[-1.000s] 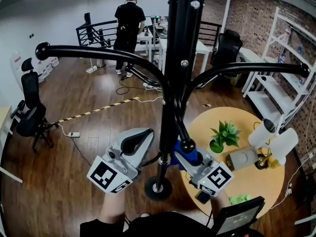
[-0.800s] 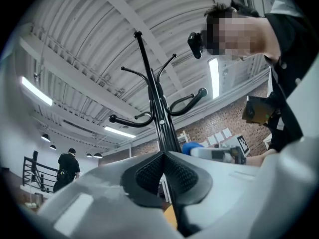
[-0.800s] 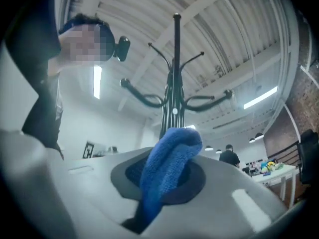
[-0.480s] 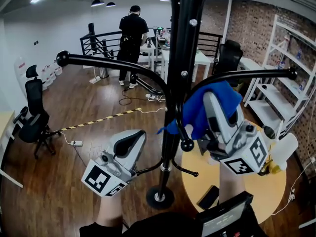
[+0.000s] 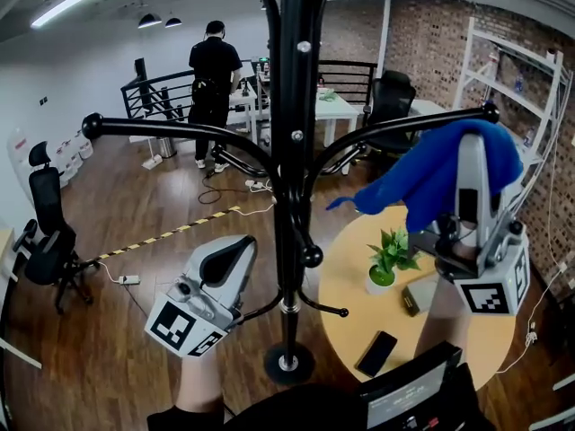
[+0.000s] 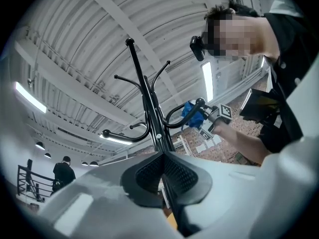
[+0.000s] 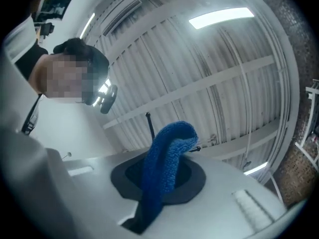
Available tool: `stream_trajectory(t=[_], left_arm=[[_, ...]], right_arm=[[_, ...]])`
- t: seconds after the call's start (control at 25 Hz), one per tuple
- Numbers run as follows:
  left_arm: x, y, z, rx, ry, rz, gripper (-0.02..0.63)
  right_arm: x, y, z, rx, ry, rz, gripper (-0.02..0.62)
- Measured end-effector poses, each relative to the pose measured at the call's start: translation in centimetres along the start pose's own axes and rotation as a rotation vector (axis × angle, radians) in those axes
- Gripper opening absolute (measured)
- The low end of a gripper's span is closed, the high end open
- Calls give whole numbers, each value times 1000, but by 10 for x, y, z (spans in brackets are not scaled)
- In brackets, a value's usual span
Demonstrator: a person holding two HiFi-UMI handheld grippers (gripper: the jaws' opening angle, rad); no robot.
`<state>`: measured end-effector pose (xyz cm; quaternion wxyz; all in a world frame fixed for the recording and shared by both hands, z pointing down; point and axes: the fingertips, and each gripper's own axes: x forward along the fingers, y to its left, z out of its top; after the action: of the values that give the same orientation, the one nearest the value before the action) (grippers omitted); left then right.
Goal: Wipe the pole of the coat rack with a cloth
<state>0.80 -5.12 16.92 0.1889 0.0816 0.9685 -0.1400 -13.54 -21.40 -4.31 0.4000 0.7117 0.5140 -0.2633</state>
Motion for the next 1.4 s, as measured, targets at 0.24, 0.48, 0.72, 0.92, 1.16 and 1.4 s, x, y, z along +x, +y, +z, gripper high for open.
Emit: stream_trajectory(t=[0.24, 0.48, 0.72, 0.92, 1.16, 1.4], left_arm=[[-7, 1, 0, -21, -8, 7, -6], [-22, 5, -4, -36, 9, 44, -6], [-34, 13, -14, -46, 61, 98, -6], [-30, 9, -23, -54, 90, 111, -6], [-19, -3, -27, -57, 102, 105, -6], [-11, -5, -39, -48, 142, 125, -6]], right_arm=[[8, 23, -53, 0, 139, 47, 21], [-9, 65, -172, 66, 424, 123, 21], [-87, 103, -233, 133, 642, 165, 21], [-179, 146, -298, 127, 983, 343, 21], [-253, 165, -339, 71, 1285, 433, 21], [-277, 129, -304, 118, 1315, 329, 21]])
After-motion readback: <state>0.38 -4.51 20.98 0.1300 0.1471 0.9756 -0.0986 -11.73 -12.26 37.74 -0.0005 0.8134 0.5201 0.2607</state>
